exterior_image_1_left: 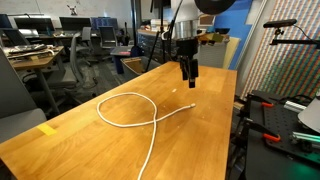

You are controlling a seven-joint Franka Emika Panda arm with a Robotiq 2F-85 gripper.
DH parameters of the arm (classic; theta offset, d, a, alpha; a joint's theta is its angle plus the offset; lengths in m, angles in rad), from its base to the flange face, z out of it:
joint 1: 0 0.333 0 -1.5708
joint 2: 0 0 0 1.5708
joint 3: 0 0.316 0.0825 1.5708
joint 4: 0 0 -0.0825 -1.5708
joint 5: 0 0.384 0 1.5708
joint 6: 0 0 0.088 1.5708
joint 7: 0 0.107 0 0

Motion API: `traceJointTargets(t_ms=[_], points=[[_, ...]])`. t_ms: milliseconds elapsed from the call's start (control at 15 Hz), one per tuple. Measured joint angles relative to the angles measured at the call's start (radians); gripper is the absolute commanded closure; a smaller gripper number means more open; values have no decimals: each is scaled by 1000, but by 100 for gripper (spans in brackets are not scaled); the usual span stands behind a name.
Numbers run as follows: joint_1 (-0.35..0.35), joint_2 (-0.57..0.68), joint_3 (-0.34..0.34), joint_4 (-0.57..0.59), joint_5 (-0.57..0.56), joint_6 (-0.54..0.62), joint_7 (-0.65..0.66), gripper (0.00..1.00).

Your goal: Tie a knot using the white rope on the table

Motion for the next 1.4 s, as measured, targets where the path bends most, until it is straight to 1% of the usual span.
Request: traceJointTargets(t_ms=[133, 200, 400, 467, 733, 867, 933, 1000, 1067, 1200, 1267, 1400], points=[[1, 0, 1, -4, -28, 9, 19, 0], [2, 2, 1, -10, -72, 17, 54, 0], [7, 45, -13, -21, -265, 27, 217, 0], [7, 69, -18, -20, -298, 27, 254, 0], [7, 171, -21, 15, -300, -1, 273, 0], [7, 221, -20, 50, -289, -2, 273, 5], [8, 245, -19, 70, -280, -3, 273, 3], [8, 268, -18, 92, -272, -5, 273, 5], [9, 291, -18, 114, -268, -9, 275, 28], [12, 336, -18, 156, -266, -20, 285, 31], [14, 356, -18, 175, -266, -28, 290, 37], [17, 372, -19, 206, -266, -63, 297, 53]])
